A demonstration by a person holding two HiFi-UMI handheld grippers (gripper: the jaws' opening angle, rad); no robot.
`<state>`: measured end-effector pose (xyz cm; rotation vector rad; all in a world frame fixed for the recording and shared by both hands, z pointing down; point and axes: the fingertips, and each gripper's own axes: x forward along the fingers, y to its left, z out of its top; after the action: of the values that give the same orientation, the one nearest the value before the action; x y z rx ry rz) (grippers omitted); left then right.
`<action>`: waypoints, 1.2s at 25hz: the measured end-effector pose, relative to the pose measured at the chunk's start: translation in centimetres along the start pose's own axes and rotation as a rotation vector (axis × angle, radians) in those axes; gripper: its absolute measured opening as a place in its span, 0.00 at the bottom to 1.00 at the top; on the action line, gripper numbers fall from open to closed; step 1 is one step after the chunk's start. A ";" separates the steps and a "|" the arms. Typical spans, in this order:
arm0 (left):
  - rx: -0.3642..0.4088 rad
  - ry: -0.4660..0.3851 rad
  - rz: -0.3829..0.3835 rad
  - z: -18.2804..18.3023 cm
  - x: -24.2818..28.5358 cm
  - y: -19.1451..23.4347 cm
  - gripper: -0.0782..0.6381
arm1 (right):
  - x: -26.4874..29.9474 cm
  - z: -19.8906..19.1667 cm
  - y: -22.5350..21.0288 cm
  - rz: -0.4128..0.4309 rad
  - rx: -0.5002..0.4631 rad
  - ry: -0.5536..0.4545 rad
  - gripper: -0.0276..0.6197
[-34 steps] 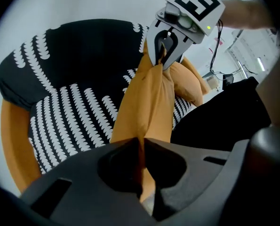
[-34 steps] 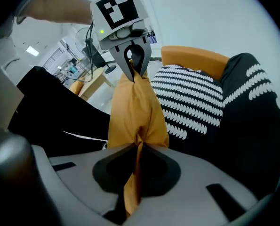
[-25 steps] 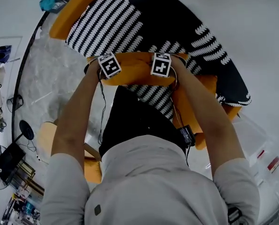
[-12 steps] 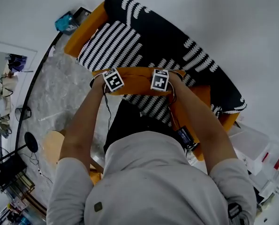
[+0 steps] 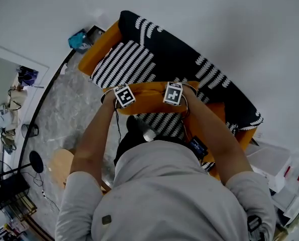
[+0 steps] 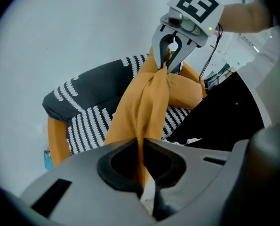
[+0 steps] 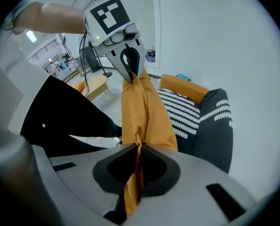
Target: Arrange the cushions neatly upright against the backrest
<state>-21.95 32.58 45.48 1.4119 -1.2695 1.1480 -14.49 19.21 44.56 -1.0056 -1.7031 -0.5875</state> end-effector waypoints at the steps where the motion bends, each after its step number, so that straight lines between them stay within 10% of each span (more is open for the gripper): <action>1: 0.003 -0.004 -0.001 -0.2 -0.1 0.2 0.14 | -0.1 0.3 -0.1 -0.003 0.001 0.001 0.09; 19: 0.288 -0.077 -0.014 -6.0 -3.9 11.2 0.14 | 2.2 12.5 -3.2 -0.088 0.179 0.001 0.09; 30: 0.328 -0.051 -0.043 -6.4 -4.0 17.4 0.14 | 2.8 15.5 -7.3 -0.101 0.249 -0.009 0.09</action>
<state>-39.98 38.15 43.19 1.7082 -1.1139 1.3427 -29.09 28.37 42.32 -0.7493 -1.7922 -0.4228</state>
